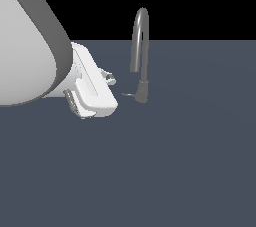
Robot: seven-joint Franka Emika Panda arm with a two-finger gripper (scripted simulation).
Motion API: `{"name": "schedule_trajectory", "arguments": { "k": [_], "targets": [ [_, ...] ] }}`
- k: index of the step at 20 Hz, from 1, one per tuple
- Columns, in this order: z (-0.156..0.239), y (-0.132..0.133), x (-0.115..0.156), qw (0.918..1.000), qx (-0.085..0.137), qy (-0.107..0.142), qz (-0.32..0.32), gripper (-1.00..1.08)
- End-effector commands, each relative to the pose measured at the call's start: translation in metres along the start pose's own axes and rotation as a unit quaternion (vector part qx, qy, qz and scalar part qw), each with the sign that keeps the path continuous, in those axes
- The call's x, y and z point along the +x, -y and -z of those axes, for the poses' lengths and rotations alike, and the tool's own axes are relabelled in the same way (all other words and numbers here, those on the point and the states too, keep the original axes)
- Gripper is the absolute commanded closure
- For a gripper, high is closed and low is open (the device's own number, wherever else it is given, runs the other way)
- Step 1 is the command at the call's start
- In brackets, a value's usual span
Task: Turn on the faucet by rotating a designated handle.
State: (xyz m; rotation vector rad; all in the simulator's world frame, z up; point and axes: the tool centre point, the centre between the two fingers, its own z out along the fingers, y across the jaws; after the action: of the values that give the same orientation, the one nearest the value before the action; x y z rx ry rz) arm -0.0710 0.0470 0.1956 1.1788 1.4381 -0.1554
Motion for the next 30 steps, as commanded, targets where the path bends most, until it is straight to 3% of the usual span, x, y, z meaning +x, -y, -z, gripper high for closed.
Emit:
{"name": "schedule_trajectory", "arguments": {
  "k": [1, 9, 16, 23, 30],
  "targets": [
    [-0.006, 0.002, 0.007, 0.9996, -0.020, 0.003, 0.019, 1.08],
    [-0.027, 0.009, 0.029, 0.9935, -0.080, 0.012, 0.079, 1.08],
    [-0.048, 0.015, 0.046, 0.9819, -0.133, 0.021, 0.133, 1.08],
    [-0.069, 0.021, 0.062, 0.9642, -0.185, 0.031, 0.187, 1.08],
    [-0.093, 0.026, 0.077, 0.9407, -0.236, 0.042, 0.240, 1.08]
  ]
}}
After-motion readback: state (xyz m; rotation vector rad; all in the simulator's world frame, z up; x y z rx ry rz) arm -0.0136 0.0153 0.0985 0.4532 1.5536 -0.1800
